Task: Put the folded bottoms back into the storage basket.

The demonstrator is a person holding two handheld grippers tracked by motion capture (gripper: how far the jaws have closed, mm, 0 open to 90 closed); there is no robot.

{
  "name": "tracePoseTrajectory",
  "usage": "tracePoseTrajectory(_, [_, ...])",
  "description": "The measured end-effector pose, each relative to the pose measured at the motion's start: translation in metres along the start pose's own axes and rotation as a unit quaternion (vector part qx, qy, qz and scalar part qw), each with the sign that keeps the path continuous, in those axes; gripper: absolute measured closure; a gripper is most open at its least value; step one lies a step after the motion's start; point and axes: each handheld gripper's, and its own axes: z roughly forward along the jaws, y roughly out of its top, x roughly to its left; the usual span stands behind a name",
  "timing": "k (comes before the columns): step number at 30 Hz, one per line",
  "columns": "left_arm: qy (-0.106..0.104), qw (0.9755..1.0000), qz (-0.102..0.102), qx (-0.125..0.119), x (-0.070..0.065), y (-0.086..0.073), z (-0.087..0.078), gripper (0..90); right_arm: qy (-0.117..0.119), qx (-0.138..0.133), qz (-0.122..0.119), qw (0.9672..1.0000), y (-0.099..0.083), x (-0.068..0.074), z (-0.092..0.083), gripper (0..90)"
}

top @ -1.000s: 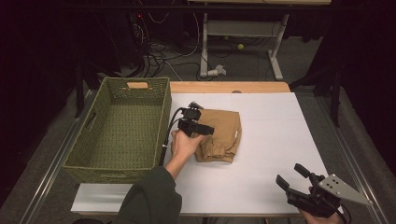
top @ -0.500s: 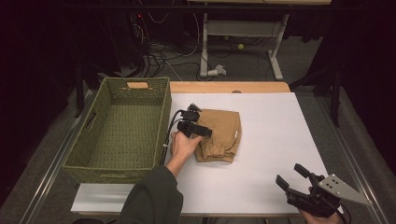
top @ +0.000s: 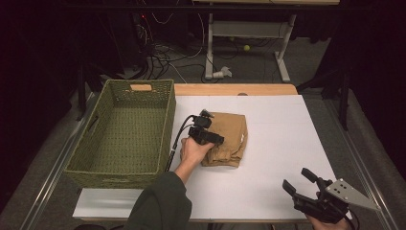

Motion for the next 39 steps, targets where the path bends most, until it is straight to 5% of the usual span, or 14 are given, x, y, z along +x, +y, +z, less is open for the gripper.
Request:
tracePoseTrajectory(4, [0.013,0.9999,0.012,0.000,-0.005,0.000,0.001,21.3,0.000,0.001,0.001,1.0000,0.000,0.000,0.000,22.0])
tracePoseTrajectory(10, [0.044,0.9976,0.052,0.003,-0.016,-0.002,0.003,42.8,-0.001,0.002,0.001,1.0000,0.000,0.000,0.001,22.0])
tracePoseTrajectory(14, [0.044,0.9975,0.054,0.002,-0.016,-0.002,0.003,51.2,0.000,0.003,0.001,1.0000,0.000,0.001,0.002,22.0])
tracePoseTrajectory(24, [0.028,0.9980,0.056,0.009,-0.014,-0.001,-0.001,78.3,0.001,0.004,0.001,1.0000,0.000,0.000,0.002,22.0])
tracePoseTrajectory(32, [-0.007,0.9992,0.040,-0.005,-0.008,0.000,-0.010,81.2,0.005,0.005,0.002,1.0000,0.000,-0.001,0.002,22.0])
tracePoseTrajectory(39, [-0.026,0.9984,0.045,-0.021,-0.012,0.001,-0.022,81.5,0.004,0.004,0.002,1.0000,0.000,0.000,0.002,22.0])
